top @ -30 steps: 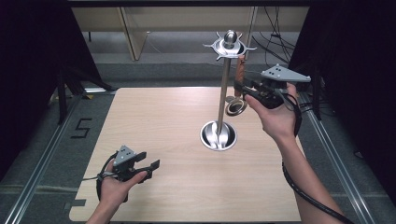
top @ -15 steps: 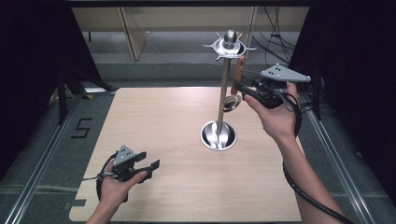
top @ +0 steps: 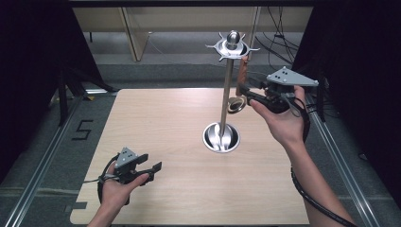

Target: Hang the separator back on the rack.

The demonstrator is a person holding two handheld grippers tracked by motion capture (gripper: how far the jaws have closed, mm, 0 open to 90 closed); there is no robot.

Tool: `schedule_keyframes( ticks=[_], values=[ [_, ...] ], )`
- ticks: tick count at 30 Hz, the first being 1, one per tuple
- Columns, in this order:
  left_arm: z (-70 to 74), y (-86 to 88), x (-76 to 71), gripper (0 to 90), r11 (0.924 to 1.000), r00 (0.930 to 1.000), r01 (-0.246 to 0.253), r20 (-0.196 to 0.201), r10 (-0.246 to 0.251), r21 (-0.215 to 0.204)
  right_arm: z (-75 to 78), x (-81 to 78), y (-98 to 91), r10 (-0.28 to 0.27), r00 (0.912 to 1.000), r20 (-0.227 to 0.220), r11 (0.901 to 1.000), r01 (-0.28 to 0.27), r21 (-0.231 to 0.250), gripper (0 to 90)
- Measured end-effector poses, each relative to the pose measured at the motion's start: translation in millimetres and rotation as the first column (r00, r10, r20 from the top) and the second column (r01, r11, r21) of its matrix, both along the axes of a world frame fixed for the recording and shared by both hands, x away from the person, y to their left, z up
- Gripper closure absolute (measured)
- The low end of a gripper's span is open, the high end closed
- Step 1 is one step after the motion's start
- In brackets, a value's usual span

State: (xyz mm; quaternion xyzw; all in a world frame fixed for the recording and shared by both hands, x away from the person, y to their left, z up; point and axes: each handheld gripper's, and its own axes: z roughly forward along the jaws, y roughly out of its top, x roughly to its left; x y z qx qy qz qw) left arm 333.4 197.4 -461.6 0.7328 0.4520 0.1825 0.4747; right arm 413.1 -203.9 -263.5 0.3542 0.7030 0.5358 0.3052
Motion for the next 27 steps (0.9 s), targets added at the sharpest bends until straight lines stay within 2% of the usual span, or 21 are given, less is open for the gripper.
schedule_keyframes(
  ticks=[1, 4, 5, 7, 8, 10, 13, 16, 17, 21, 23, 27],
  values=[
    [0.3, 0.3, 0.1, 34.1, 1.0, 1.0, 0.003, 0.005, -0.003, 0.006, 0.1, -1.3, -0.7, 0.003, 1.0, -0.009, 1.0, -0.003, -0.002, 53.8],
    [-0.1, -0.1, -0.1, 34.1, 1.0, 1.0, -0.004, -0.001, 0.004, -0.002, -0.8, -3.5, -3.1, 0.006, 1.0, 0.001, 0.9998, -0.006, -0.018, 52.1],
    [-0.1, 0.0, -0.1, 34.1, 1.0, 1.0, -0.003, -0.001, 0.003, -0.002, -1.3, -5.4, -3.0, 0.007, 0.9999, -0.015, 0.9999, -0.007, -0.011, 51.6],
    [-0.1, 0.0, -0.2, 34.1, 1.0, 1.0, -0.005, -0.002, 0.005, -0.002, -1.8, -7.3, -5.8, 0.011, 0.9999, -0.009, 0.9995, -0.011, -0.029, 50.9],
    [-0.2, 0.0, -0.2, 34.1, 1.0, 1.0, -0.004, -0.001, 0.004, -0.002, -2.0, -9.2, -6.6, 0.012, 0.9997, -0.021, 0.9994, -0.013, -0.032, 50.8],
    [-0.3, 0.0, 0.0, 34.1, 1.0, 1.0, -0.003, -0.001, 0.003, 0.0, -3.3, -11.7, -8.9, 0.012, 0.9998, -0.018, 0.9995, -0.013, -0.03, 50.5],
    [-0.2, 0.3, 0.2, 34.1, 1.0, 1.0, 0.006, 0.002, -0.006, 0.007, -5.2, -14.9, -13.8, 0.008, 0.9999, -0.009, 0.9983, -0.008, -0.057, 50.0],
    [-0.5, 0.5, 0.5, 34.1, 1.0, 1.0, 0.006, 0.002, -0.006, 0.006, -9.1, -19.1, -17.0, 0.014, 0.9995, -0.029, 0.9988, -0.016, -0.047, 49.8],
    [-0.6, 0.6, 0.5, 34.1, 1.0, 1.0, 0.006, 0.002, -0.006, 0.006, -10.3, -19.9, -19.2, 0.01, 0.9998, -0.017, 0.9982, -0.011, -0.058, 49.7],
    [-1.0, 0.4, 0.5, 34.1, 1.0, 1.0, 0.005, 0.0, -0.005, 0.007, -16.3, -25.9, -25.3, 0.004, 0.9988, -0.048, 0.9986, -0.006, -0.053, 49.5],
    [-0.7, 0.0, 0.1, 34.1, 0.9999, 1.0, -0.002, -0.002, 0.002, 0.013, -19.4, -27.6, -29.8, 0.005, 0.9992, -0.041, 0.9978, -0.007, -0.067, 49.5],
    [-1.0, -0.2, 0.2, 34.1, 0.9999, 1.0, -0.003, -0.004, 0.003, 0.014, -24.9, -33.2, -37.6, -0.013, 0.9986, -0.051, 0.9985, 0.01, -0.055, 49.5]
  ],
)
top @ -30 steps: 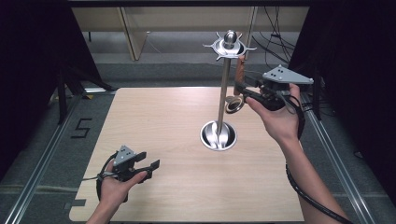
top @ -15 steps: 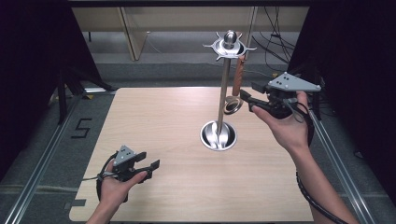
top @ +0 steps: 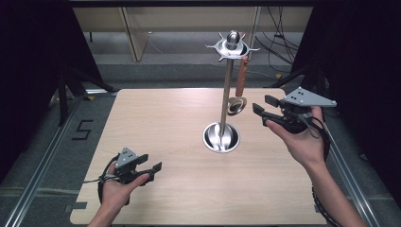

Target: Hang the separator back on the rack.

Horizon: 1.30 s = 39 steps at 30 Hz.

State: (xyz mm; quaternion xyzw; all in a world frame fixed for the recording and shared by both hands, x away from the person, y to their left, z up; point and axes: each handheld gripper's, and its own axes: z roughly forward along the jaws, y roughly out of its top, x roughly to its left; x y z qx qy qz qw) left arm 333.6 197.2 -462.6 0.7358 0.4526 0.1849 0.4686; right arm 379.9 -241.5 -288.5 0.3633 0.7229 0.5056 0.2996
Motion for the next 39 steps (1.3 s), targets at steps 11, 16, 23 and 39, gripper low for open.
schedule_keyframes(
  ticks=[11, 16, 23, 39],
  values=[
    [-0.5, 0.3, 0.1, 34.1, 1.0, 1.0, 0.001, -0.001, -0.001, 0.003, -13.7, -13.0, -21.4, -0.008, 0.9999, -0.013, 1.0, 0.008, -0.001, 49.4],
    [-1.0, 0.0, 0.5, 34.1, 1.0, 1.0, 0.003, -0.002, -0.003, 0.003, -21.9, -19.3, -30.0, -0.026, 0.999, -0.037, 0.9996, 0.026, 0.013, 49.4],
    [-1.3, -0.2, 0.4, 34.0, 1.0, 1.0, -0.002, -0.004, 0.002, 0.006, -34.1, -25.7, -41.5, -0.037, 0.9977, -0.057, 0.9993, 0.037, -0.004, 49.4],
    [-2.9, -0.6, 1.0, 34.0, 1.0, 0.9999, -0.002, -0.014, 0.002, 0.004, -85.8, -45.8, -70.8, -0.064, 0.9859, -0.155, 0.9979, 0.063, -0.014, 48.5]
  ],
)
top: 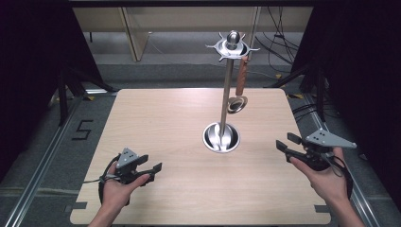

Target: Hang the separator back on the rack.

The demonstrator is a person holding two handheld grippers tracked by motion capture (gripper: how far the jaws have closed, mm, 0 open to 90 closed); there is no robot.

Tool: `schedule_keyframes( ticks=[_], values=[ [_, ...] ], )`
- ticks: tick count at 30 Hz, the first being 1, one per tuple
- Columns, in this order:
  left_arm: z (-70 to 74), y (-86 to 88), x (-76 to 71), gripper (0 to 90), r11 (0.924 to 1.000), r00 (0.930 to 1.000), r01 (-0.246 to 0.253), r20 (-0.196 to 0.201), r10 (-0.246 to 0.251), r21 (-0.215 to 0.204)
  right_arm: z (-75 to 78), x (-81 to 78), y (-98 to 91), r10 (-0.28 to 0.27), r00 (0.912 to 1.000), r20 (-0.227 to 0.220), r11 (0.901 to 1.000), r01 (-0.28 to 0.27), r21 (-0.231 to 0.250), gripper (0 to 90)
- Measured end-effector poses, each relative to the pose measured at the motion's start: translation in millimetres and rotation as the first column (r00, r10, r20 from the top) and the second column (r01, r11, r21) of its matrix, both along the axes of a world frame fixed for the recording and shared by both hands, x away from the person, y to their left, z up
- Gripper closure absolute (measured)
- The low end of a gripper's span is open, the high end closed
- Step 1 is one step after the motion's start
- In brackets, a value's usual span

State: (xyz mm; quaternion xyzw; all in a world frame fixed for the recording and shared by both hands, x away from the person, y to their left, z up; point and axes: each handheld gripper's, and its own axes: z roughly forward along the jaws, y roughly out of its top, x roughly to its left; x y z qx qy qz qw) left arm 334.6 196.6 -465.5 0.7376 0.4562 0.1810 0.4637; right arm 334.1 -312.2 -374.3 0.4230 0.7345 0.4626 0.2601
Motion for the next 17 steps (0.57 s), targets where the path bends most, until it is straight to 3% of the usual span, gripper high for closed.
schedule_keyframes(
  ticks=[3, 6, 9, 14, 16, 17],
  values=[
    [-0.3, -0.1, 0.1, 34.0, 1.0, 1.0, 0.0, -0.002, 0.0, -0.001, -16.7, -2.0, -8.0, 0.003, 1.0, -0.007, 1.0, -0.003, 0.004, 48.5],
    [0.0, -0.6, -0.1, 34.0, 1.0, 1.0, -0.002, -0.003, 0.002, -0.001, -32.1, -5.2, -14.1, -0.021, 0.9982, -0.057, 0.9998, 0.021, -0.003, 48.5],
    [1.1, -0.5, -0.3, 34.0, 1.0, 1.0, 0.005, 0.008, -0.005, -0.008, -44.7, -5.0, -21.0, -0.035, 0.9982, -0.049, 0.9994, 0.034, -0.007, 48.5],
    [1.7, -0.8, -0.6, 34.0, 0.9999, 0.9999, 0.013, 0.005, -0.013, -0.01, -57.4, -4.5, -28.8, -0.077, 0.995, -0.064, 0.997, 0.076, -0.016, 48.4],
    [2.0, -1.5, -0.8, 34.0, 0.9998, 0.9999, 0.013, 0.004, -0.013, -0.013, -59.9, -2.9, -32.0, -0.07, 0.9955, -0.064, 0.9973, 0.068, -0.027, 48.1],
    [2.2, -1.7, -1.0, 34.0, 0.9999, 0.9999, 0.01, 0.003, -0.01, -0.014, -60.7, -3.9, -31.1, -0.082, 0.9937, -0.076, 0.9966, 0.082, -0.011, 48.0]
  ],
)
